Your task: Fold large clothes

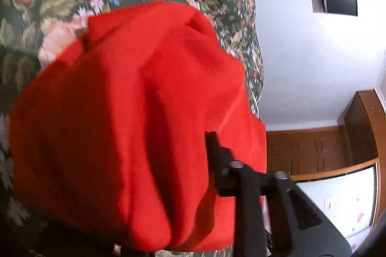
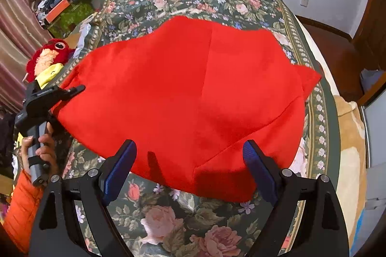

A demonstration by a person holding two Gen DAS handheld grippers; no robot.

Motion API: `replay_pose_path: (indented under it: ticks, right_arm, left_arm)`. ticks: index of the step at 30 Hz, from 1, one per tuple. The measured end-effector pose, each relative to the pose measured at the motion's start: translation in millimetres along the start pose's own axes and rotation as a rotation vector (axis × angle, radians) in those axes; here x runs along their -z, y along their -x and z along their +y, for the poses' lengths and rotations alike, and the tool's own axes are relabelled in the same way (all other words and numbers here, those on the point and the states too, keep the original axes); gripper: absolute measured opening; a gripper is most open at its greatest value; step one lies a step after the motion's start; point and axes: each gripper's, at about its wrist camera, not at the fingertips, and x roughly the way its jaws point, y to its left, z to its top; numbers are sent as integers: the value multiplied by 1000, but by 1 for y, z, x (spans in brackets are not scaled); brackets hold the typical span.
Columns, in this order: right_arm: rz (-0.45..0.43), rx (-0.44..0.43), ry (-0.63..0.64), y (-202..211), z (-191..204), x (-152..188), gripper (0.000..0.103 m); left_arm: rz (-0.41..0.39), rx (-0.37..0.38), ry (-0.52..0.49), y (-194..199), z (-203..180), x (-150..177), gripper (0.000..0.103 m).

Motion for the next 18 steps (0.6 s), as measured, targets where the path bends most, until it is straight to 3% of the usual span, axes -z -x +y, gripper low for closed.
replay_pose_path:
  ticks: [3,6,9,18]
  right_arm:
    - [-14,2,14,6,6,-5,88]
    - [-22,-17,24,9,15,-13,88]
    - [-21,-68,21,7,29,-23,88]
    - [35,-193,95,-28,99,-45,88]
  left_arm:
    - [-56,-38,-87,15,-16,-1,11]
    - [-134,-21,-190,43,-42,5,10]
    - [-182,-12,-276,69,-66,10,9]
    - [-310,-97,-551,134,-121,40,8]
